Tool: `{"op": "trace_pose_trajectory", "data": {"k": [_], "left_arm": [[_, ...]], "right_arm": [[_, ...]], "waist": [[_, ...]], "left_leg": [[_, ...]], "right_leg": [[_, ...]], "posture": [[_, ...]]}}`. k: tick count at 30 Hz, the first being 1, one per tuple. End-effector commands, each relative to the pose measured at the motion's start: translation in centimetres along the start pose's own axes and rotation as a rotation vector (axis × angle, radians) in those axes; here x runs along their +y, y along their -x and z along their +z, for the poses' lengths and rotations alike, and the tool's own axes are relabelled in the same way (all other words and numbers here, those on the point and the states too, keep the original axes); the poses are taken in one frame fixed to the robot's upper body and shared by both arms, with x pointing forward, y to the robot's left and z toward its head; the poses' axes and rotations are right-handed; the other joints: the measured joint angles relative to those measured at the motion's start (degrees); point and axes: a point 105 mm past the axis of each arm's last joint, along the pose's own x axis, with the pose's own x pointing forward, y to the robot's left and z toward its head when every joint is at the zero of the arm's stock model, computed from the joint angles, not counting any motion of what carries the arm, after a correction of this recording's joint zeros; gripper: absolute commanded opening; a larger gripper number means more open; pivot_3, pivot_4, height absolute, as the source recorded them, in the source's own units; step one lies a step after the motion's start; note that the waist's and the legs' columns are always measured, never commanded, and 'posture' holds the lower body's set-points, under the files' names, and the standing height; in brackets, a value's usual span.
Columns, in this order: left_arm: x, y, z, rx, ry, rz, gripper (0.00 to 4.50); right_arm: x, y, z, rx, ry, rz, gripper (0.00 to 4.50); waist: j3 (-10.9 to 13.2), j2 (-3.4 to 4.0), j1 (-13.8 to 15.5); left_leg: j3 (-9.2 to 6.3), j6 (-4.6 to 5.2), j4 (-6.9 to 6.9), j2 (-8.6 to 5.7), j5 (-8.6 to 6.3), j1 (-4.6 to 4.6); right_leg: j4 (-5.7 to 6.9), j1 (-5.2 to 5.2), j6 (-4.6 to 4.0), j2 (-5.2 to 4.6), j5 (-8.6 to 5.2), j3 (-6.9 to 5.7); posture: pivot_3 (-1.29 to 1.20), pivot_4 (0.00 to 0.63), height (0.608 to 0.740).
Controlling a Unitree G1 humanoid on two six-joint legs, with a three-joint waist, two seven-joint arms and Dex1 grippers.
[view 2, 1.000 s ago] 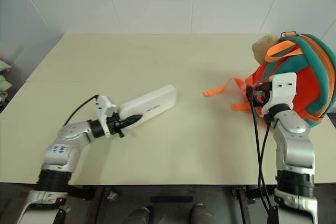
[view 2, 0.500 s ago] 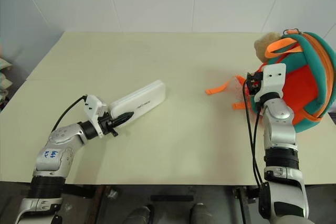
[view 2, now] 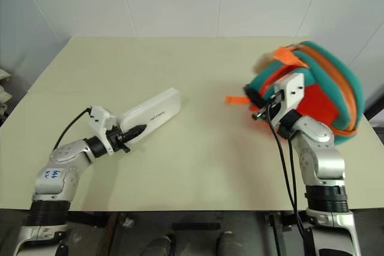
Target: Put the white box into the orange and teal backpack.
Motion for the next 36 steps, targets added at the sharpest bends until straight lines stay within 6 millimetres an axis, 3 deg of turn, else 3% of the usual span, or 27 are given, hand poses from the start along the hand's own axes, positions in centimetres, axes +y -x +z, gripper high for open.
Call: {"op": "trace_pose_trajectory", "data": {"k": [1,7,11,15,18,24,36], "left_arm": [[0.8,1.1,1.2,-0.039,-0.023,-0.006,1.21],[2.0,2.1,1.4,-0.024,-0.054,-0.015,1.21],[1.5,2.1,2.1,-0.063,-0.073,-0.044,1.21],[0.5,2.4,2.2,-0.062,-0.099,-0.094,1.21],[-0.4,2.6,3.1,-0.081,-0.149,-0.143,1.21],[-2.6,2.7,5.7,-0.127,-0.251,-0.263,1.21],[-7.1,2.6,10.8,-0.208,-0.264,-0.523,1.21]], "right_arm": [[4.3,0.1,3.0,-0.023,-0.043,0.257,0.01],[7.8,1.7,3.9,0.064,-0.144,0.496,0.01],[6.1,5.0,0.4,0.292,-0.229,0.488,0.01],[2.8,6.9,-0.7,0.395,-0.218,0.401,0.01],[0.7,6.9,-0.3,0.398,-0.177,0.343,0.01],[-1.0,6.6,-0.2,0.401,-0.125,0.315,0.01],[0.3,5.8,-1.7,0.396,-0.126,0.324,0.01]], "waist": [[0.00,0.00,0.25],[0.00,-0.01,0.72],[0.01,-0.02,1.12],[0.01,-0.03,1.68],[0.01,-0.03,1.44],[0.02,-0.04,1.67],[0.03,-0.05,1.94]], "left_leg": [[-0.01,0.01,0.00,0.01,0.00,0.00],[-0.02,0.03,0.04,-0.03,-0.01,-0.04],[-0.02,0.12,0.03,-0.03,-0.07,-0.12],[0.07,0.19,0.10,-0.11,-0.11,-0.16],[0.10,0.18,0.14,-0.05,-0.11,-0.13],[0.09,0.14,0.17,-0.05,-0.10,-0.14],[0.08,0.14,0.32,-0.03,-0.11,-0.16]], "right_leg": [[-0.01,0.01,-0.01,0.01,0.00,-0.02],[-0.09,0.03,-0.02,-0.04,0.00,-0.03],[-0.27,0.04,-0.02,-0.05,0.00,-0.06],[-0.33,0.04,0.00,-0.12,0.01,-0.03],[-0.28,0.03,0.00,-0.08,0.01,-0.02],[-0.26,0.02,0.00,-0.07,0.01,-0.03],[-0.15,0.04,0.01,-0.03,0.02,-0.03]], "posture": [[0.00,0.150,0.740],[0.00,0.150,0.740],[0.00,0.150,0.740],[0.00,0.150,0.740],[0.00,0.150,0.740],[0.00,0.150,0.740],[0.00,0.150,0.740]]}}
